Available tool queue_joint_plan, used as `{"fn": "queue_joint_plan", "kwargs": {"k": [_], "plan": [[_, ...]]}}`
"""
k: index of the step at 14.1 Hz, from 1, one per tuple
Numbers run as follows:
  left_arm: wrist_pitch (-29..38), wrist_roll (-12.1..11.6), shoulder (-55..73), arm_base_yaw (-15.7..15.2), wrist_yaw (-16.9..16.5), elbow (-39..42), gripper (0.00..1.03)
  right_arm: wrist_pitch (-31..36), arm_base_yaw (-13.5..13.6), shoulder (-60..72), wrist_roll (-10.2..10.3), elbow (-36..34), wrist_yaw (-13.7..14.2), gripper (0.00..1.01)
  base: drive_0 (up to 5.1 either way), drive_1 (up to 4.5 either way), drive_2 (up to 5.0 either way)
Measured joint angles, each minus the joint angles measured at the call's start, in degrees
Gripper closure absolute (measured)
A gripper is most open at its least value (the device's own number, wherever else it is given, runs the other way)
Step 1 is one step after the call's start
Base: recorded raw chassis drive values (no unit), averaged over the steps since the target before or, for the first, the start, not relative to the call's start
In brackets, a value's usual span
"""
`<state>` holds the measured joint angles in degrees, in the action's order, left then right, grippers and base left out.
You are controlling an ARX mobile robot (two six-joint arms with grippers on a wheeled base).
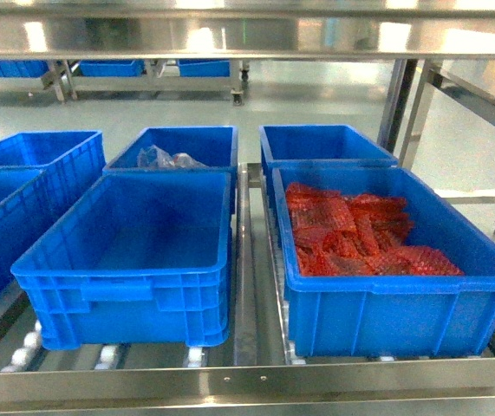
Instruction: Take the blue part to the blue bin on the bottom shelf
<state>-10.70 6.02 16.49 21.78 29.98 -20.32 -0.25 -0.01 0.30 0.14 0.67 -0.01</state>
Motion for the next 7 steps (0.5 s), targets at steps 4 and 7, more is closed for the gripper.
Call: {"fn": "queue_joint_plan", "kwargs": {"k": [4,7], "plan": [[0.02,0.00,0.00,0.00,0.00,0.00,0.60,-0.07,0.00,0.00,0.00,0.00,-0.02,0.03,0.0,0.00,0.0],[0.00,0.00,0.00,0.00,0.00,0.00,0.60,-0.04,0.00,0.00,0.02,0.00,0.00,0.03,0.0,0.00,0.0]]}}
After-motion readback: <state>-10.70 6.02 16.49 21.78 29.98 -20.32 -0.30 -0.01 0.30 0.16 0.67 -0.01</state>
